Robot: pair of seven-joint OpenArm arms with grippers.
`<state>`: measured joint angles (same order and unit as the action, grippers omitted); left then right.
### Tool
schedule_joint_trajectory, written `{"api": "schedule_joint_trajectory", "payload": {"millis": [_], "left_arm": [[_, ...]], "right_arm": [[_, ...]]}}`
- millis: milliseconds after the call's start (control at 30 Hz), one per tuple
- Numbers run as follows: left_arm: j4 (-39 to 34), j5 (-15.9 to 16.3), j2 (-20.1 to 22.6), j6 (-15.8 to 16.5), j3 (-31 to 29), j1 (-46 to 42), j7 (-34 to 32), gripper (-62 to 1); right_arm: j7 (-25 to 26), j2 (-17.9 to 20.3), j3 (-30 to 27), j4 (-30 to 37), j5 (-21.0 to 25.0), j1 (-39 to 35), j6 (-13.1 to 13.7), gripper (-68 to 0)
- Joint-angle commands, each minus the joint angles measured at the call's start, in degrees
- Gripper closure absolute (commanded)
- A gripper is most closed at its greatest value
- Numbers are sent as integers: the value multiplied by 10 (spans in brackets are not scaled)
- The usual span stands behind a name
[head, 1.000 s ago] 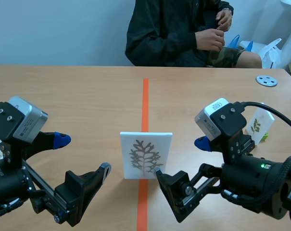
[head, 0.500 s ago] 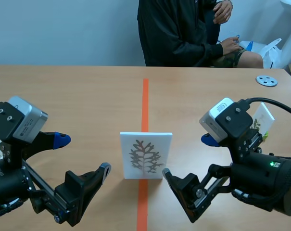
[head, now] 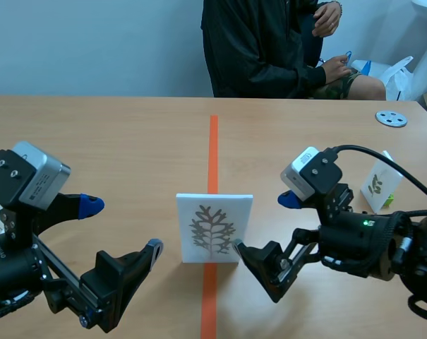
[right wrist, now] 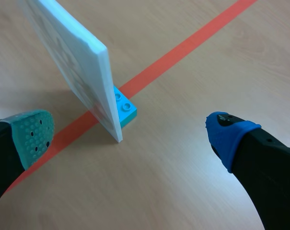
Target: Sort the leaf by its shape. The table is split by an orange tape line. A compound leaf with several leaflets goes to the left side, a simple leaf with one blade goes to the right side. Return to the home posture when a red brick is placed on the table.
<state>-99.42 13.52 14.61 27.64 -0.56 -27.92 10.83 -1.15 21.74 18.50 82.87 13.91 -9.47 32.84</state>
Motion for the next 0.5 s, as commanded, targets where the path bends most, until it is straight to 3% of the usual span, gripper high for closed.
{"api": "schedule_joint_trajectory", "payload": {"millis": [0,200,467], "left_arm": [[-16,6,-2,1,-3,2,-9,-623],[-16,6,-2,1,-3,2,-9,-623],[-16,6,-2,1,-3,2,-9,-623]], "right_arm": [[23,6,10,-7,-9,21,0,-679],[81,-1,60,-76,-44,74,-1,-679],[99,-36,102,-125,-80,114,-2,-679]]}}
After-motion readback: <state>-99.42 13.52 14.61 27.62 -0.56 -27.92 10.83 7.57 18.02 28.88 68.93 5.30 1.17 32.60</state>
